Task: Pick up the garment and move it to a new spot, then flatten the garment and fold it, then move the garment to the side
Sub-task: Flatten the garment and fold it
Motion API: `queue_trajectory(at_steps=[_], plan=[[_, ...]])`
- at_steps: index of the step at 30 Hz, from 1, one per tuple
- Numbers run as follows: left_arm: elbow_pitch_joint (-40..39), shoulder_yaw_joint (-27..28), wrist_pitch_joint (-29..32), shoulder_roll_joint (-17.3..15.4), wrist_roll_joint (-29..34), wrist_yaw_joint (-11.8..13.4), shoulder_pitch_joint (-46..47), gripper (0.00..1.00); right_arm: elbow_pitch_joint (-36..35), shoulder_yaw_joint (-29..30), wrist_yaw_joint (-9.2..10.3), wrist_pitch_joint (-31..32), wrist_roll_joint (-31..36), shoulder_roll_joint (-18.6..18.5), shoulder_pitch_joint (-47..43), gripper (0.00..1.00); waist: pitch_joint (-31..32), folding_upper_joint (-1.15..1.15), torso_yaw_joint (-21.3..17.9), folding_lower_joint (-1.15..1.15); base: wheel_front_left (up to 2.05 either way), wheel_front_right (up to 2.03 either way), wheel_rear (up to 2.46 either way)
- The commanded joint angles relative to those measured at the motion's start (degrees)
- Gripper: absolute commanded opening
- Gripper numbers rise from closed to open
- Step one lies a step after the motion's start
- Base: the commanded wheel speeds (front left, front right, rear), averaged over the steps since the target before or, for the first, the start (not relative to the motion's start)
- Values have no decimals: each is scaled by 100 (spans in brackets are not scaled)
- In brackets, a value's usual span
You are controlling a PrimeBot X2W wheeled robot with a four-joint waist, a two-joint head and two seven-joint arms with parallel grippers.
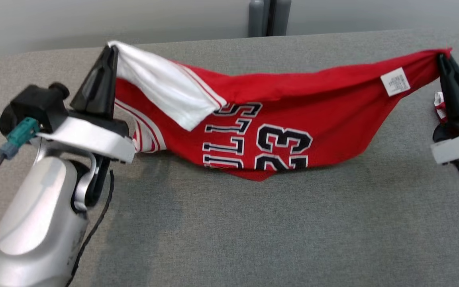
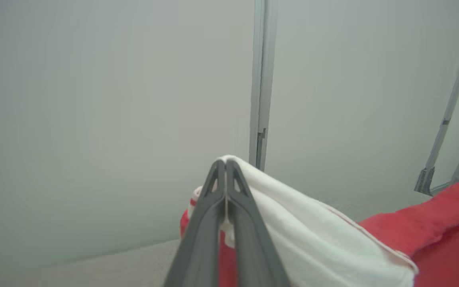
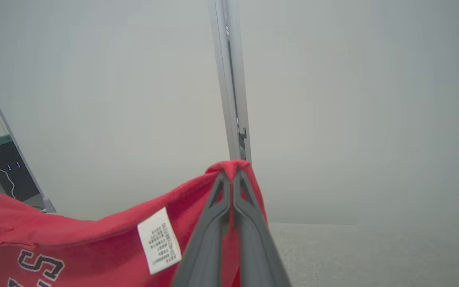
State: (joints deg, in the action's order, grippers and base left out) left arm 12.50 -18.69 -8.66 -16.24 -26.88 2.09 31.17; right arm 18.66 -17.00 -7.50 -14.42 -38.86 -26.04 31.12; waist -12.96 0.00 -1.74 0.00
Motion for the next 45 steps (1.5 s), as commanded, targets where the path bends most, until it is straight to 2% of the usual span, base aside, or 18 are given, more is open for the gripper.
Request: queue_trajectory(at_steps=[1,8,13,25,31,38,45], plan=[[-146,17,39,-43,64,-6,340,0,-92,56,1,-48,6,-66,210,0,48,0,-7,0,0,0,0],[-331,120,331,-70,14,-160,1652,0,-308,37,0,137,-24,-175,1151,0,171,0,-107,0,0,0,0],[66,164,395,-61,19,-299,2568,0,-159,-178,0,308,-237,-236,1923,0,261,0,-198,0,0,0,0],[1137,-28,236,195,19,-570,3742,0,400,-614,0,286,-672,-327,2983,0,151,0,-173,0,0,0,0],[1923,-131,-143,358,73,-704,4309,0,994,-942,0,299,-891,-110,3604,0,-296,0,-159,0,0,0,0],[3058,-82,-531,472,136,-805,5273,0,1713,-1212,0,96,-1340,399,4573,0,-853,0,-267,0,0,0,0],[3869,8,-647,613,181,-855,5983,0,2799,-1127,0,-77,-1264,900,5346,0,-1095,0,-306,0,0,0,0]])
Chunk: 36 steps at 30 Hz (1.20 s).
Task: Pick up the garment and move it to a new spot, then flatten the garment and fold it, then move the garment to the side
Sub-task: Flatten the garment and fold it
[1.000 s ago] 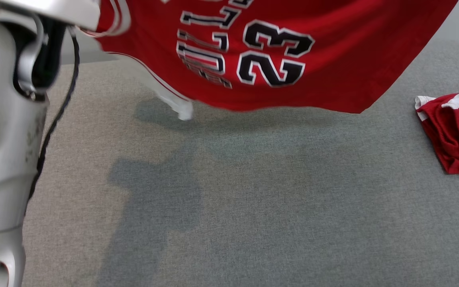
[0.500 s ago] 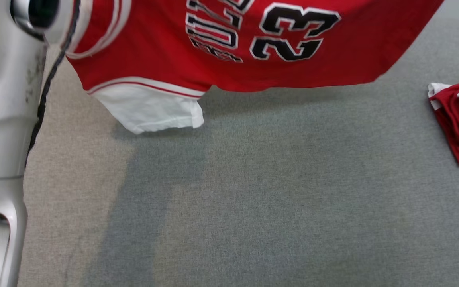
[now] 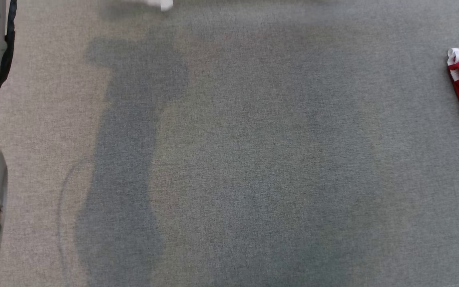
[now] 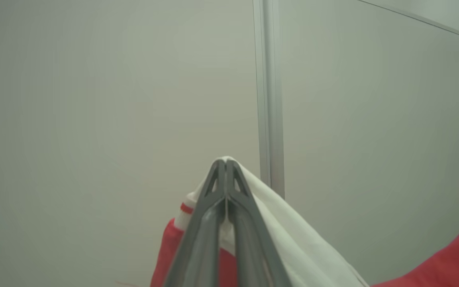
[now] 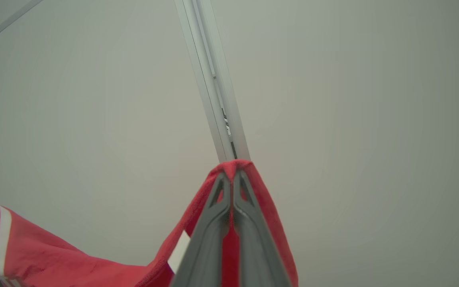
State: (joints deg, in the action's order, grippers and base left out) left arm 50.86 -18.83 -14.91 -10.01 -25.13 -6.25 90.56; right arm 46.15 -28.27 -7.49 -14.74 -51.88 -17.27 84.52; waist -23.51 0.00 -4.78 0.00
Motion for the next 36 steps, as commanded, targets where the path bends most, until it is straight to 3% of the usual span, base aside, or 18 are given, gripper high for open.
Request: queue_trajectory(at_steps=[1,9,16,24,36], plan=[[160,43,-25,33,-13,-22,85,0,236,50,-1,-53,93,109,72,0,-70,0,2,0,0,0,0],[1378,54,-19,378,-210,-82,-402,0,1437,-33,-1,-48,610,759,-151,0,-434,0,112,0,0,0,0],[2008,26,-13,481,-402,-124,-1037,0,1709,-335,-1,-49,627,867,-534,0,-569,0,147,0,0,0,0],[2005,112,-25,522,-793,-123,-2018,0,1254,-600,-1,-49,349,732,-1422,0,-554,0,178,0,0,0,0],[644,577,-17,210,-1056,-126,-4316,0,95,-446,-1,-49,87,394,-3709,0,110,0,171,0,0,0,0]])
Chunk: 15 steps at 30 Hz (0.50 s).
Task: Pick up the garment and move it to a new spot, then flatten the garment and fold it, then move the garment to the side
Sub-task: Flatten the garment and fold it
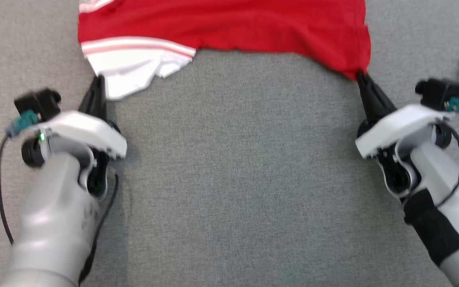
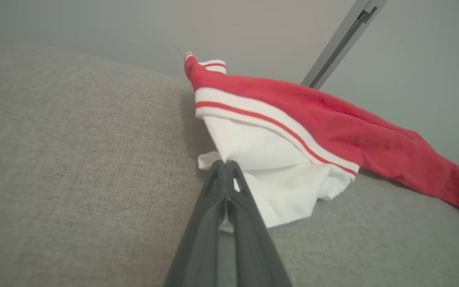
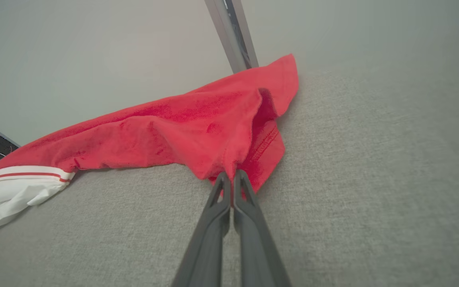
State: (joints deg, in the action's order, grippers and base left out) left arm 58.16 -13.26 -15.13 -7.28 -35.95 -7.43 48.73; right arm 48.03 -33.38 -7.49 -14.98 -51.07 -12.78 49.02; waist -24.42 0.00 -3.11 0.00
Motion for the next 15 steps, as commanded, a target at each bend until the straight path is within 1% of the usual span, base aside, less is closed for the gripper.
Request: queue_trajectory(at_steps=[1,3,7,13,15], plan=[[-211,13,5,-45,56,-8,-359,0,-220,159,-1,-26,13,-101,-364,0,289,0,24,0,0,0,0],[-444,26,6,-65,91,-8,-781,0,-471,220,-1,-25,104,-145,-787,0,466,0,41,0,0,0,0],[-986,123,4,-149,63,-8,-1545,0,-1087,560,-1,-26,261,-270,-1546,0,799,0,49,0,0,0,0],[-2220,324,4,-384,115,-8,-2737,0,-2110,1124,-1,-26,580,-388,-2726,0,1246,0,103,0,0,0,0],[-2596,308,22,-414,113,44,-3129,0,-2408,1340,-1,-25,703,-419,-3126,0,1364,0,144,0,0,0,0]])
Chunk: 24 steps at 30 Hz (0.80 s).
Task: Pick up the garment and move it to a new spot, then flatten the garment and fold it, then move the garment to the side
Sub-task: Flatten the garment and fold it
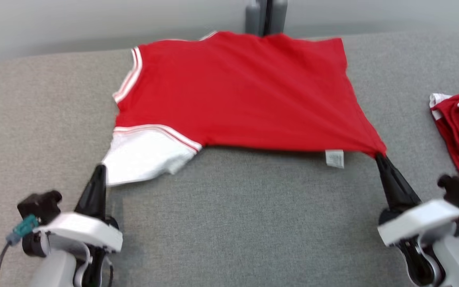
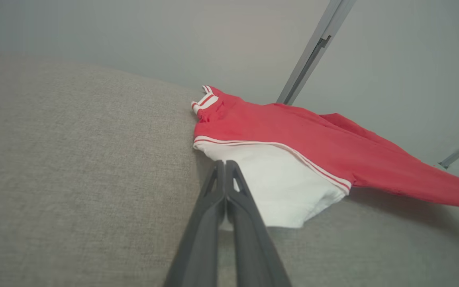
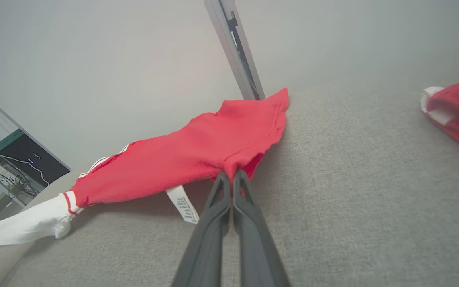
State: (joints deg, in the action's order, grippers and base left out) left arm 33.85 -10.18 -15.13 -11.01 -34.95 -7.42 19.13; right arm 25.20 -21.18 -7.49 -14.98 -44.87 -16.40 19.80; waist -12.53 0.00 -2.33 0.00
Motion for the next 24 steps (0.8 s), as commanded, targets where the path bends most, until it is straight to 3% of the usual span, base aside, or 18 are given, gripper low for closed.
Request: queue_trajectory(at_steps=[1,7,17,24], plan=[[-373,-15,63,-52,3,72,-349,0,-277,245,-1,-26,138,-55,-411,0,229,0,95,0,0,0,0],[-1569,-96,589,-226,81,502,-1351,0,-889,673,-1,-26,448,7,-1429,0,455,0,172,0,0,0,0],[-4340,-48,1699,-521,136,1566,-3281,0,-1438,849,-1,157,704,-19,-2690,0,855,0,251,0,0,0,0],[-5612,63,2133,-706,198,2018,-3998,0,-1849,1174,-1,597,836,46,-3236,0,939,0,264,0,0,0,0]])
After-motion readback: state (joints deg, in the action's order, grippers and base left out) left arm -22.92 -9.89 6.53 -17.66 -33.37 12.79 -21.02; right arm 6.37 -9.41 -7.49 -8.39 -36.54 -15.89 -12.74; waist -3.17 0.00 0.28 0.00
